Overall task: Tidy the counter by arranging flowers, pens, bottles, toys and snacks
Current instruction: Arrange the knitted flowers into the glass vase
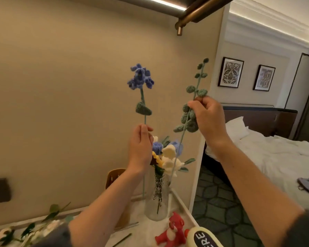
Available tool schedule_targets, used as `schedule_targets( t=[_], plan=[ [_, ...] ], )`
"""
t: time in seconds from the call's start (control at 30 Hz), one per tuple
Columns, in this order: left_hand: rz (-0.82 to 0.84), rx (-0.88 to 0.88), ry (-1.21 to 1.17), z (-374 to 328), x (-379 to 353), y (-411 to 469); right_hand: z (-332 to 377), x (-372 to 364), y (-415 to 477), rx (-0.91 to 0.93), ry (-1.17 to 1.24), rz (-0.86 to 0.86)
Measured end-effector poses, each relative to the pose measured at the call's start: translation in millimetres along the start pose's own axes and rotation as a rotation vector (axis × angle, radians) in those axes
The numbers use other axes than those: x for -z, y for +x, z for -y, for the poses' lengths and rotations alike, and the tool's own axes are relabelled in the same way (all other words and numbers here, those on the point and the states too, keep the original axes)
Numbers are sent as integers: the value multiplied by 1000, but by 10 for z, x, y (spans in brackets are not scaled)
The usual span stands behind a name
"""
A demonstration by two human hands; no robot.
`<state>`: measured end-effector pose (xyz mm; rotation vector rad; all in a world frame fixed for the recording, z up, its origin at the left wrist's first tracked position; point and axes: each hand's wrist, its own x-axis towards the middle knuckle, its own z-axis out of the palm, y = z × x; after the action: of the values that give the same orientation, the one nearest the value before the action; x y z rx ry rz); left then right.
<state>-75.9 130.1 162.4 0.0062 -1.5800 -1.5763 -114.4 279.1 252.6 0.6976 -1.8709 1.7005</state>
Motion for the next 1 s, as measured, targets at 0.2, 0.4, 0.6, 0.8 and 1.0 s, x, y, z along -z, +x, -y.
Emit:
schedule_targets(
  t=[0.2, 0.4, 0.6, 0.8, 1.0],
  plan=[
    [7, -50, 70, -347, -369, 516, -63, -94, 578, -10, 114, -57],
    [19, -107, 304, -259, -347, 833, -209, -237, 775, 101, 81, -146],
    [225, 139, 478, 193, -148, 1041, -563, -427, 691, 222, -150, -68],
    [321, 271, 401, 622, -151, 1050, -961, -619, 605, 282, -348, -9],
    [312, 308, 274, 830, -180, 992, -1278, -668, 534, 158, -374, 72]
  ],
)
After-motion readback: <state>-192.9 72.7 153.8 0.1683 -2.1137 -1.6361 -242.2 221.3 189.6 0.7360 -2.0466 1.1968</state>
